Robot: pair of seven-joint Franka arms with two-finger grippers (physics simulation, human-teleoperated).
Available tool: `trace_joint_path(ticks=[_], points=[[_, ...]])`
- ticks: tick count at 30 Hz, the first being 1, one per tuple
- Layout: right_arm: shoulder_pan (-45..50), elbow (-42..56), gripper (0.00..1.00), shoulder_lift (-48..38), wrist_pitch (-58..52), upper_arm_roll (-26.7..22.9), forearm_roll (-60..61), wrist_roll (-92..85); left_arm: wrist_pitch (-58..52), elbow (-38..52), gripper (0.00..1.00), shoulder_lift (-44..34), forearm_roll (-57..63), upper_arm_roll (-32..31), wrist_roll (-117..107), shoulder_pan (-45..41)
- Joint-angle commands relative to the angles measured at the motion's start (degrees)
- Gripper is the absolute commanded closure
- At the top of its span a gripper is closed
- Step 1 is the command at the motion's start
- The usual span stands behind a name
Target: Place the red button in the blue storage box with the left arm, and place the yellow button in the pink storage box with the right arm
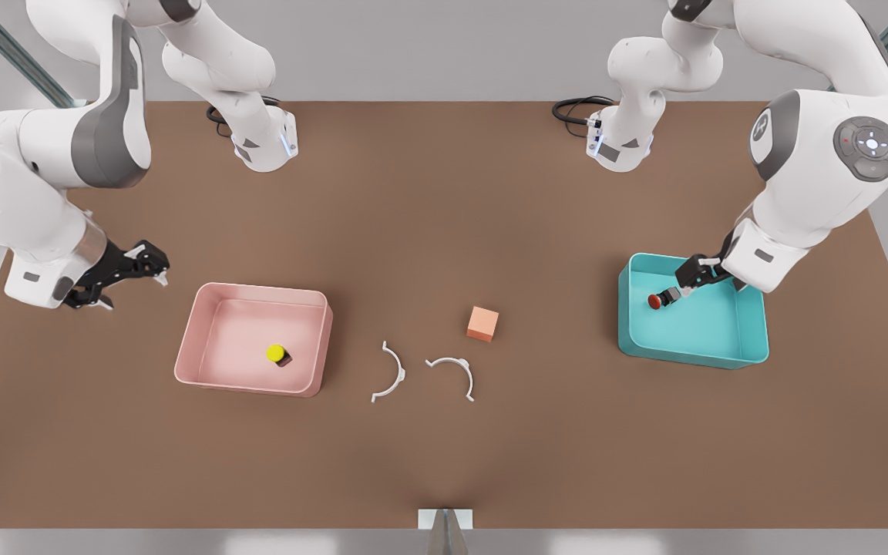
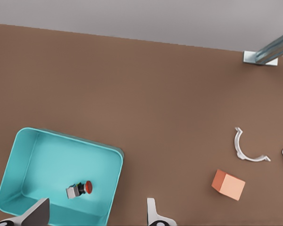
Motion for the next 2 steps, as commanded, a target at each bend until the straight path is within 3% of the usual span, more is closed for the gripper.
trace_joint_path(ticks=[1, 2], points=[[0.0, 0.1, 0.00, 0.1, -4.4, 0.0, 0.6, 18.9, -0.7, 0.0, 0.00, -0.1, 0.0, 0.0, 2.1, 0.0], [0.1, 0.1, 0.00, 0.1, -4.4, 0.0, 0.6, 16.8, -0.7, 0.0, 0.00, -0.1, 0.1, 0.0, 2.1, 0.0]])
